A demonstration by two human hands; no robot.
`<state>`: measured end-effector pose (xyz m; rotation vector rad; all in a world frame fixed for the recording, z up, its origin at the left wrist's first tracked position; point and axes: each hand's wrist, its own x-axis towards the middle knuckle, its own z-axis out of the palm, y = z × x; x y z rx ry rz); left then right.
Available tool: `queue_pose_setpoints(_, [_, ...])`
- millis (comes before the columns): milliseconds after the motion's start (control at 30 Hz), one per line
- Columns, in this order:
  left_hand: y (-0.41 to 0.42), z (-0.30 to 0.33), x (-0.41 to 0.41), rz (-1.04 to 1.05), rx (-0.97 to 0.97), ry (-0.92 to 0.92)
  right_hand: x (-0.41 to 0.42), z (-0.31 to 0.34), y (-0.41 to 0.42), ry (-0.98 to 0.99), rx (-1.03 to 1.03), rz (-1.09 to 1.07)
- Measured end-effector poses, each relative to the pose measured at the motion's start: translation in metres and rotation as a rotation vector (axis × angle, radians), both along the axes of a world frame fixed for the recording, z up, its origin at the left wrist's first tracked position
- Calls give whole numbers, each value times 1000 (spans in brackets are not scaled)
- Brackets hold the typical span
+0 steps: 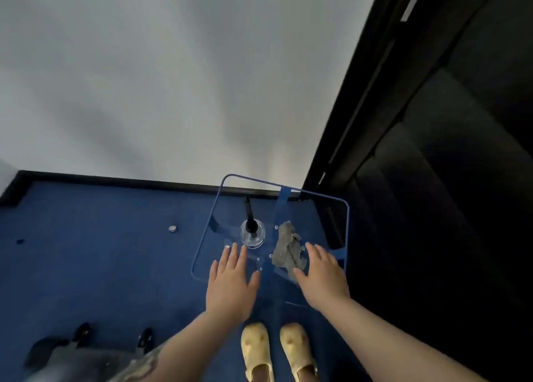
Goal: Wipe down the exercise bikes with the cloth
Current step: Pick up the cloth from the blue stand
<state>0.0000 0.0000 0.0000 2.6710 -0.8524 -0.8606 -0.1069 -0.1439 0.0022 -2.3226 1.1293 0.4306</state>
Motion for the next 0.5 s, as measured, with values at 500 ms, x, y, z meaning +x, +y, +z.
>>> queue_pose_setpoints(500, [-17, -85, 19, 191, -69, 65, 78, -123, -24, 33, -6, -371])
